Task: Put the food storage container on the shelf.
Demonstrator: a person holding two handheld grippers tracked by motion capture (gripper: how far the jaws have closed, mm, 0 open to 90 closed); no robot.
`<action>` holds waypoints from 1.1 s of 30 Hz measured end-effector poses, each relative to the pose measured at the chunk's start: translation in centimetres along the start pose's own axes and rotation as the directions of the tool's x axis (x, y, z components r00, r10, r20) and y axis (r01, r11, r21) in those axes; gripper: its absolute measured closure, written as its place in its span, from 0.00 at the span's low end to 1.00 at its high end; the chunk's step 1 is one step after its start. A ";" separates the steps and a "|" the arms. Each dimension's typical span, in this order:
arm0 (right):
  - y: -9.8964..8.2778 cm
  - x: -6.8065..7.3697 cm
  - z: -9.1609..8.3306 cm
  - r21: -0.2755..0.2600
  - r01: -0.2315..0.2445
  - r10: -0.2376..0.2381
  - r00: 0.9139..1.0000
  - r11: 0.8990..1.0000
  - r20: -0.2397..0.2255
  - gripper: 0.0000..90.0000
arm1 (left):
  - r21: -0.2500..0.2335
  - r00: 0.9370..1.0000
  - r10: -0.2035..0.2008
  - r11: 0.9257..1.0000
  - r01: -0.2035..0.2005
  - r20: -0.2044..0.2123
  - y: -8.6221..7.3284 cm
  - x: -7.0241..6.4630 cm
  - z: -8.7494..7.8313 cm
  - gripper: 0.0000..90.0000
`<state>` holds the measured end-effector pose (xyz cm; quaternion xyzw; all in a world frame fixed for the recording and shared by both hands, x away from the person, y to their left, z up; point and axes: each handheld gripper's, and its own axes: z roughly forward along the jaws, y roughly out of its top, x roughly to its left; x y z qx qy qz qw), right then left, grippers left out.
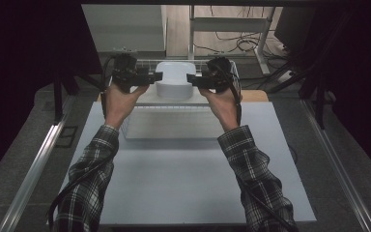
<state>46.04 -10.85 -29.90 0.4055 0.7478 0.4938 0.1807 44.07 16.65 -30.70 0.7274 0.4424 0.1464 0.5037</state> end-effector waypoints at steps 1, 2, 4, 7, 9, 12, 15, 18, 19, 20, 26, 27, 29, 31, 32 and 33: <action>-0.2 -0.1 -0.1 0.001 0.007 -0.007 1.000 1.000 -0.030 0.27 | 0.001 0.999 0.022 1.000 -0.022 0.023 -0.4 -0.3 -0.1 0.28; -0.4 -0.1 -0.1 0.000 0.013 -0.013 0.999 1.000 -0.040 0.22 | 0.002 0.999 0.028 1.000 -0.028 0.034 -0.6 -0.4 -0.1 0.26; -0.6 -0.1 -0.2 -0.003 0.021 -0.021 0.999 1.000 -0.048 0.19 | 0.000 0.998 0.033 0.999 -0.033 0.044 -0.8 -0.5 -0.1 0.24; -1.5 0.5 -0.4 0.004 0.072 -0.072 0.997 0.997 -0.043 0.12 | 0.008 0.996 0.063 0.998 -0.063 0.064 -1.6 -1.0 -0.1 0.17; -1.9 0.8 -0.5 0.014 0.101 -0.100 0.994 0.995 -0.042 0.09 | 0.007 0.995 0.074 0.997 -0.075 0.071 -1.9 -1.2 -0.1 0.14; -2.5 1.2 -0.6 0.018 0.126 -0.125 0.991 0.992 -0.042 0.07 | 0.005 0.994 0.082 0.997 -0.082 0.079 -2.3 -1.4 -0.1 0.11; -3.0 1.3 -0.8 0.023 0.127 -0.126 0.991 0.992 -0.054 0.06 | 0.003 0.992 0.100 0.995 -0.101 0.080 -2.8 -1.6 -0.2 0.08; -3.6 1.4 -0.9 0.030 0.136 -0.134 0.989 0.990 -0.057 0.05 | -0.002 0.991 0.108 0.994 -0.108 0.083 -3.5 -1.6 -0.2 0.07; -3.6 1.4 -0.9 0.030 0.136 -0.134 0.989 0.990 -0.057 0.05 | -0.006 0.990 0.107 0.994 -0.107 0.088 -3.8 -1.6 -0.2 0.07; -3.7 1.4 -1.0 0.034 0.136 -0.134 0.989 0.990 -0.058 0.04 | -0.008 0.990 0.104 0.995 -0.104 0.095 -4.0 -1.6 -0.3 0.07; -4.8 1.2 -1.4 0.032 0.134 -0.132 0.989 0.990 -0.071 0.04 | -0.018 0.986 0.120 0.993 -0.119 0.118 -5.3 -1.6 -0.5 0.07; -5.0 1.2 -1.4 0.030 0.138 -0.136 0.988 0.990 -0.073 0.04 | -0.022 0.985 0.124 0.992 -0.123 0.120 -5.5 -1.6 -0.6 0.06; -5.4 1.3 -1.6 0.030 0.145 -0.142 0.987 0.989 -0.077 0.04 | -0.026 0.984 0.127 0.992 -0.125 0.124 -5.9 -1.7 -0.7 0.07; -5.8 1.4 -1.7 0.031 0.148 -0.145 0.986 0.989 -0.081 0.04 | -0.025 0.984 0.132 0.991 -0.130 0.123 -6.3 -1.8 -0.8 0.07; -5.9 1.4 -1.8 0.030 0.154 -0.151 0.985 0.988 -0.085 0.04 | -0.025 0.984 0.132 0.991 -0.130 0.123 -6.3 -1.8 -0.8 0.08; -6.1 1.4 -1.8 0.032 0.157 -0.153 0.984 0.987 -0.089 0.04 | -0.033 0.982 0.141 0.990 -0.138 0.124 -6.7 -1.9 -0.9 0.08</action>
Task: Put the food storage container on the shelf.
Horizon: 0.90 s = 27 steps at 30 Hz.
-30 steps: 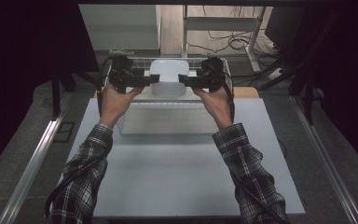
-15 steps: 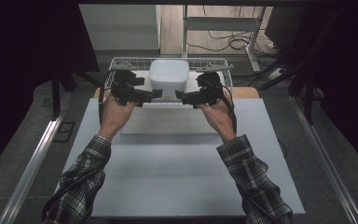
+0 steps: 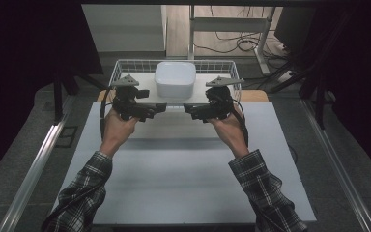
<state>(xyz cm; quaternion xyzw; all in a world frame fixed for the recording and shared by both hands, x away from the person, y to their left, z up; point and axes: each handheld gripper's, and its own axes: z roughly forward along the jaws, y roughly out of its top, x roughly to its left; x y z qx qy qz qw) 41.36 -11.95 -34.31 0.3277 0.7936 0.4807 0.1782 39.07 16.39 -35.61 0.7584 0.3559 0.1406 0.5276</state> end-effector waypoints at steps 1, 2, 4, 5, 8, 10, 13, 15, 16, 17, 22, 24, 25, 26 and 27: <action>-0.2 0.1 0.0 -0.002 0.001 -0.001 1.000 1.000 -0.003 0.04 | -0.004 1.000 0.001 1.000 -0.001 0.005 -0.2 -0.1 -0.1 0.08; -0.3 0.1 -0.1 -0.002 0.005 -0.005 1.000 1.000 -0.006 0.04 | -0.007 1.000 0.001 1.000 0.000 0.010 -0.4 -0.2 -0.1 0.08; -0.6 0.3 -0.2 -0.003 0.006 -0.007 1.000 1.000 -0.010 0.04 | -0.013 1.000 -0.002 1.000 0.002 0.015 -0.7 -0.3 -0.1 0.08; -0.6 0.3 -0.2 -0.003 0.006 -0.007 1.000 1.000 -0.010 0.04 | -0.013 1.000 -0.002 1.000 0.002 0.015 -0.7 -0.3 -0.1 0.08; -1.0 0.7 -0.6 0.000 0.023 -0.023 1.000 1.000 -0.015 0.04 | -0.024 1.000 -0.004 1.000 0.004 0.031 -1.3 -0.6 -0.3 0.07; -1.2 0.9 -0.9 0.002 0.032 -0.032 0.999 0.999 -0.018 0.04 | -0.026 0.999 0.001 1.000 0.000 0.037 -1.6 -0.9 -0.4 0.06; -1.5 1.2 -1.1 0.007 0.043 -0.042 0.999 0.999 -0.021 0.04 | -0.023 0.999 0.012 1.000 -0.011 0.036 -2.1 -1.3 -0.5 0.05; -1.7 1.4 -1.1 0.006 0.044 -0.044 0.999 0.999 -0.025 0.04 | -0.022 0.999 0.012 1.000 -0.012 0.037 -2.3 -1.4 -0.5 0.04; -1.8 1.4 -1.1 0.006 0.047 -0.047 0.998 0.999 -0.029 0.04 | -0.014 0.999 0.015 1.000 -0.014 0.043 -2.7 -1.6 -0.4 0.04; -1.9 1.5 -1.2 0.007 0.045 -0.045 0.998 0.999 -0.033 0.04 | -0.014 0.999 0.015 1.000 -0.014 0.043 -2.7 -1.6 -0.4 0.04; -2.7 2.1 -1.2 0.013 0.068 -0.067 0.997 0.998 -0.037 0.04 | 0.000 0.999 0.023 1.000 -0.023 0.047 -3.8 -2.4 -0.3 0.04; -3.0 2.3 -1.2 0.016 0.071 -0.071 0.997 0.997 -0.043 0.04 | 0.005 0.998 0.026 1.000 -0.026 0.052 -4.2 -2.7 -0.3 0.04; -3.2 2.4 -1.2 0.018 0.072 -0.071 0.996 0.997 -0.046 0.04 | 0.009 0.998 0.029 1.000 -0.029 0.051 -4.4 -2.9 -0.3 0.04; -3.3 2.4 -1.2 0.018 0.072 -0.071 0.996 0.997 -0.047 0.04 | 0.013 0.998 0.033 0.999 -0.033 0.050 -4.6 -3.0 -0.3 0.04; -3.3 2.4 -1.2 0.018 0.072 -0.071 0.996 0.997 -0.047 0.04 | 0.013 0.998 0.033 0.999 -0.033 0.050 -4.6 -3.0 -0.3 0.04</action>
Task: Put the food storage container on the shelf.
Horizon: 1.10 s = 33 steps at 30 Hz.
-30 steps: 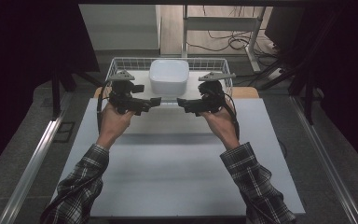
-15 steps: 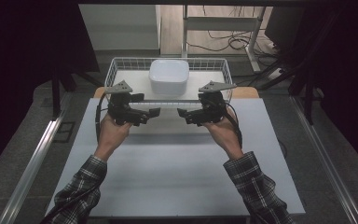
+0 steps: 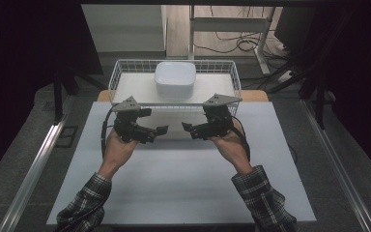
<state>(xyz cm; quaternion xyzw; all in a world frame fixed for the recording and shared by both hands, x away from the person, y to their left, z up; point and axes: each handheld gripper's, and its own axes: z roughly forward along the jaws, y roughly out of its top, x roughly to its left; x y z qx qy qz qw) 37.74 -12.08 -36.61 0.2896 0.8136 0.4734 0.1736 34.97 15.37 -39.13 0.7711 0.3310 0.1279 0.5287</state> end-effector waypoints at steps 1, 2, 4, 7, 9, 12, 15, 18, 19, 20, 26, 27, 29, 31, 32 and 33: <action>-0.3 0.1 0.0 0.000 0.002 -0.002 1.000 1.000 -0.006 0.04 | 0.006 1.000 0.001 1.000 -0.001 0.002 -0.4 -0.3 0.1 0.04; -0.3 0.1 0.0 0.000 0.002 -0.002 1.000 1.000 -0.006 0.04 | 0.006 1.000 0.001 1.000 -0.001 0.002 -0.4 -0.3 0.1 0.04; -0.9 0.4 -0.1 0.002 0.008 -0.008 1.000 1.000 -0.011 0.04 | 0.022 1.000 0.010 1.000 -0.010 0.000 -1.1 -0.6 0.3 0.04; -1.3 0.6 -0.1 0.007 0.015 -0.015 1.000 1.000 -0.012 0.04 | 0.029 1.000 0.005 1.000 -0.005 0.004 -1.7 -0.7 0.4 0.04; -2.0 0.7 -0.1 0.011 0.022 -0.022 1.000 1.000 -0.013 0.04 | 0.036 1.000 -0.004 0.999 0.004 0.009 -2.5 -0.9 0.6 0.04; -2.9 0.7 -0.1 0.018 0.019 -0.018 1.000 1.000 -0.014 0.04 | 0.037 1.000 -0.020 0.999 0.019 0.013 -3.6 -0.9 0.7 0.04; -3.7 0.5 -0.1 0.013 0.003 -0.003 1.000 1.000 -0.020 0.03 | 0.034 0.999 -0.038 0.999 0.037 0.017 -4.7 -0.8 0.8 0.04; -4.2 0.5 -0.2 0.009 0.014 -0.013 0.999 1.000 -0.030 0.02 | 0.056 0.999 -0.042 0.998 0.042 0.010 -5.3 -0.8 0.9 0.04; -4.2 0.5 -0.2 0.003 0.012 -0.012 1.000 1.000 -0.029 0.02 | 0.051 0.999 -0.042 0.998 0.041 0.009 -5.4 -0.8 0.8 0.04; -4.3 0.5 -0.3 0.002 0.011 -0.011 0.999 1.000 -0.034 0.02 | 0.051 0.999 -0.042 0.998 0.041 0.009 -5.4 -0.8 0.8 0.05; -5.1 1.1 -0.6 0.015 0.029 -0.029 0.999 0.999 -0.027 0.00 | 0.050 0.999 -0.031 0.998 0.031 0.007 -6.1 -1.6 0.4 0.04; -5.3 1.2 -0.7 0.018 0.031 -0.030 0.999 0.999 -0.028 0.00 | 0.053 1.000 -0.028 0.998 0.027 0.008 -6.2 -1.7 0.3 0.04; -5.5 1.3 -0.9 0.019 0.033 -0.033 0.999 0.999 -0.027 0.00 | 0.055 1.000 -0.024 0.998 0.023 0.003 -6.4 -1.9 0.3 0.04; -5.8 1.4 -1.0 0.021 0.038 -0.038 0.999 0.999 -0.027 0.00 | 0.056 1.000 -0.020 0.998 0.020 0.001 -6.6 -2.1 0.3 0.04; -5.9 1.4 -1.1 0.021 0.040 -0.039 0.999 0.999 -0.022 0.00 | 0.056 1.000 -0.021 0.998 0.021 0.002 -6.7 -2.2 0.3 0.04; -6.1 1.4 -1.1 0.022 0.041 -0.040 0.999 0.999 -0.017 0.00 | 0.055 1.000 -0.023 0.998 0.023 0.004 -6.8 -2.3 0.2 0.04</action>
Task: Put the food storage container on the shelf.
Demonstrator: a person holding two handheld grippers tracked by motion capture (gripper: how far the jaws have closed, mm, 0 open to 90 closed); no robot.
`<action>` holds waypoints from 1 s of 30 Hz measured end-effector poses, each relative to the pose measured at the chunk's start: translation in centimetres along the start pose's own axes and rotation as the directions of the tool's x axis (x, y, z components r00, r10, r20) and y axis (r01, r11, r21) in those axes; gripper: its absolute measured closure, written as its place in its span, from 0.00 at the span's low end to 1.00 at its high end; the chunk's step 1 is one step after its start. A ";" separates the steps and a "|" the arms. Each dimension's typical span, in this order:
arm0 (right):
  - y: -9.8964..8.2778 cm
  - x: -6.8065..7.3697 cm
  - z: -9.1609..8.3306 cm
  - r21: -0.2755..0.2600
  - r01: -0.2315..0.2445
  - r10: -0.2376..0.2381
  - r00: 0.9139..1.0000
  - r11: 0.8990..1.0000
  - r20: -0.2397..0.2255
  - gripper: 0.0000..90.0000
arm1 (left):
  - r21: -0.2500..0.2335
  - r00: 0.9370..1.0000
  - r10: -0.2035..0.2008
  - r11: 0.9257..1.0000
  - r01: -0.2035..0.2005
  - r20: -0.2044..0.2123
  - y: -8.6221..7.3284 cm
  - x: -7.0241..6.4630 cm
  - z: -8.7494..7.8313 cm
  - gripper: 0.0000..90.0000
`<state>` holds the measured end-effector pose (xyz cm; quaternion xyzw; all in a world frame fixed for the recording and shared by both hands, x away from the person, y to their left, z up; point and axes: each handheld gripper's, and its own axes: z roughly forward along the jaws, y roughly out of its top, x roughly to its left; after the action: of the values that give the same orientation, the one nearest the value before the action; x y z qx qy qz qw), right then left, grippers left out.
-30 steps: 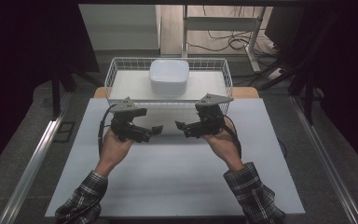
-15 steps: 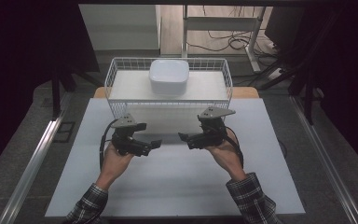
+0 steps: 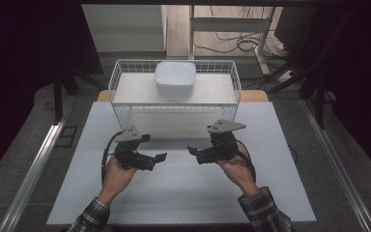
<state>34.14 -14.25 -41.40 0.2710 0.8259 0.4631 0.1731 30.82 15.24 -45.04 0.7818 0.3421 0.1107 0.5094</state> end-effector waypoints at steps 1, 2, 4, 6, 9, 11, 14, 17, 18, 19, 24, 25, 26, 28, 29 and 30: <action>-0.2 0.0 0.0 0.001 0.002 -0.002 1.000 1.000 0.003 0.00 | 0.001 1.000 -0.002 1.000 0.002 0.003 -0.1 0.0 0.0 0.04; -0.3 0.0 -0.1 0.003 0.001 -0.001 1.000 1.000 0.005 0.00 | 0.005 1.000 -0.003 1.000 0.003 0.002 -0.3 -0.1 0.0 0.04; -0.6 0.1 -0.1 0.006 0.000 0.000 1.000 1.000 0.013 0.00 | 0.009 1.000 -0.004 1.000 0.004 0.001 -0.6 -0.2 0.0 0.04; -0.9 0.1 -0.2 0.008 -0.001 0.001 1.000 1.000 0.014 0.00 | 0.014 1.000 -0.002 1.000 0.002 -0.003 -0.9 -0.4 0.1 0.04; -1.3 0.4 -0.2 0.015 -0.002 0.002 1.000 1.000 0.014 0.00 | 0.020 1.000 0.005 1.000 -0.004 -0.009 -1.4 -0.6 0.2 0.04; -1.4 0.4 -0.2 0.016 -0.002 0.002 1.000 1.000 0.014 0.00 | 0.023 1.000 0.007 1.000 -0.007 -0.012 -1.5 -0.7 0.3 0.04; -2.0 0.8 -0.4 0.023 -0.006 0.006 1.000 1.000 0.013 0.00 | 0.027 1.000 0.014 1.000 -0.013 -0.018 -2.1 -1.0 0.2 0.04; -2.4 1.0 -0.5 0.029 -0.006 0.005 1.000 1.000 0.008 0.00 | 0.029 0.999 0.022 0.999 -0.021 -0.024 -2.4 -1.3 0.1 0.04; -2.6 1.1 -0.6 0.033 -0.008 0.008 1.000 0.999 0.007 0.00 | 0.028 0.999 0.023 0.999 -0.022 -0.025 -2.5 -1.4 0.0 0.04; -2.7 1.2 -0.6 0.033 -0.006 0.006 1.000 0.999 0.005 0.00 | 0.028 0.999 0.023 0.999 -0.022 -0.025 -2.5 -1.4 0.0 0.04; -3.2 1.6 -0.9 0.039 -0.001 0.001 1.000 0.999 0.002 0.00 | 0.024 0.999 0.025 0.999 -0.024 -0.034 -3.0 -1.6 -0.6 0.04; -3.3 1.6 -0.9 0.040 -0.002 0.002 1.000 0.999 0.004 0.00 | 0.023 0.999 0.025 0.999 -0.024 -0.037 -3.1 -1.6 -0.7 0.04; -3.5 1.7 -1.0 0.041 0.000 0.000 1.000 0.999 0.003 0.00 | 0.024 0.999 0.024 0.999 -0.023 -0.038 -3.3 -1.6 -0.8 0.04; -3.8 1.8 -1.0 0.047 0.006 -0.006 1.000 0.999 0.007 0.00 | 0.026 0.999 0.020 0.999 -0.019 -0.041 -3.6 -1.6 -0.9 0.04; -3.8 1.8 -1.0 0.047 0.006 -0.006 1.000 0.999 0.007 0.00 | 0.026 0.999 0.020 0.999 -0.019 -0.041 -3.6 -1.6 -0.9 0.04; -4.0 1.9 -1.1 0.050 0.008 -0.009 1.000 0.999 0.010 0.00 | 0.030 0.999 0.020 0.999 -0.019 -0.046 -3.9 -1.6 -1.1 0.04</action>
<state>30.87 -15.60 -44.35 0.2742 0.8375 0.4400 0.1726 27.40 15.91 -47.66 0.7899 0.3477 0.1287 0.4885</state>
